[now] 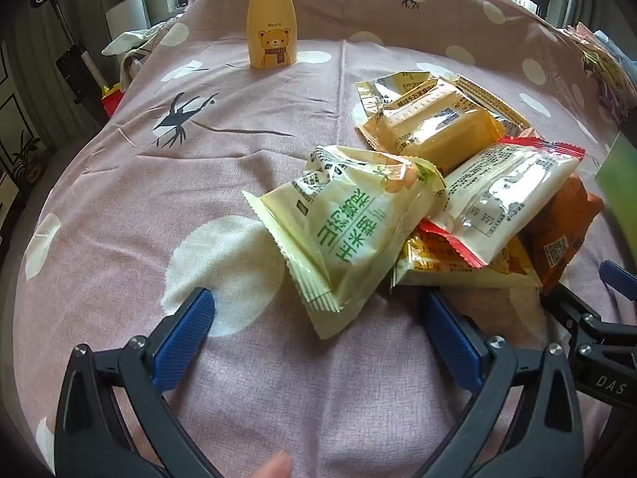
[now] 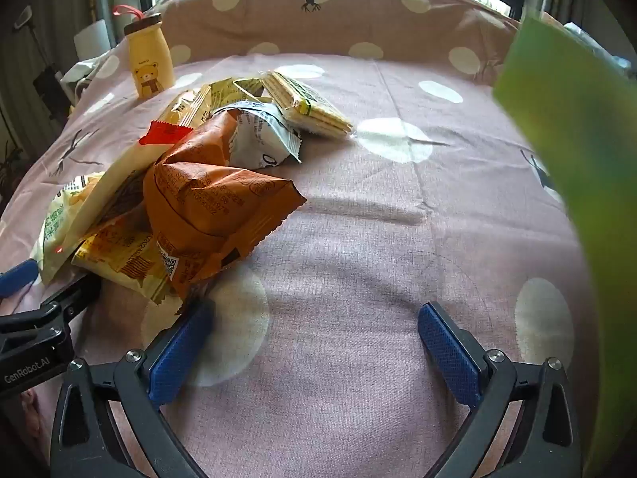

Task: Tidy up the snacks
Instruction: 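Move both tools toward the snack pile beside the green box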

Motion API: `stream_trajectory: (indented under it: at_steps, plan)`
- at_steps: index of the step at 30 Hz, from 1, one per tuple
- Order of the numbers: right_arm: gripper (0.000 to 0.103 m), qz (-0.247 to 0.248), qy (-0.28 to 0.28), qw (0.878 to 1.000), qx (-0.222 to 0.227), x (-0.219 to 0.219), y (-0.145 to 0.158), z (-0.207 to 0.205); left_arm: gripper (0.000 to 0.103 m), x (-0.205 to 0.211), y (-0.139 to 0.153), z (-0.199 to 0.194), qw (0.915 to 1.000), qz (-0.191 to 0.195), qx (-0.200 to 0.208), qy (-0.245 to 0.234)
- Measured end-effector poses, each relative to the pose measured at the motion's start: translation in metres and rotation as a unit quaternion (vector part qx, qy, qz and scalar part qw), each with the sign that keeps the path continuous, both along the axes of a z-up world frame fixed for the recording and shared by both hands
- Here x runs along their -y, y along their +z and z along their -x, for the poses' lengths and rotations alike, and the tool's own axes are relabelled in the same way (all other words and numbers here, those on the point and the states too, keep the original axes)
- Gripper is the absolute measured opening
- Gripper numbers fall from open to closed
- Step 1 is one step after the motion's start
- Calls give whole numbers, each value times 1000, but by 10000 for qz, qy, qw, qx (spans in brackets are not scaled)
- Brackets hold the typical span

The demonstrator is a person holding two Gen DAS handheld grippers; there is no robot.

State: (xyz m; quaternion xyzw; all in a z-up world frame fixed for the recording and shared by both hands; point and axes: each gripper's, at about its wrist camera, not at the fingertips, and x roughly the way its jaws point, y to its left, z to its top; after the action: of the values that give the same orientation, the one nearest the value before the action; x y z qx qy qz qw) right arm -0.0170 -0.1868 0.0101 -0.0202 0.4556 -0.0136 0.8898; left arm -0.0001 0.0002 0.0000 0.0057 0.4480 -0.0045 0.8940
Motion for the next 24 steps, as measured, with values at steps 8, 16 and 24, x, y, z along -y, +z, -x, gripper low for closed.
stream_trajectory:
  at_steps: [8, 16, 24]
  plan:
    - [102, 3, -1, 10000, -17, 0, -1, -1, 103, 0, 0, 0, 10000, -3, -5, -1]
    - [102, -2, 0, 10000, -6, 0, 0, 0, 103, 0, 0, 0, 10000, 1, -6, 0]
    - [102, -1, 1, 10000, -2, 0, 0, 0, 103, 0, 0, 0, 10000, -2, -7, 0]
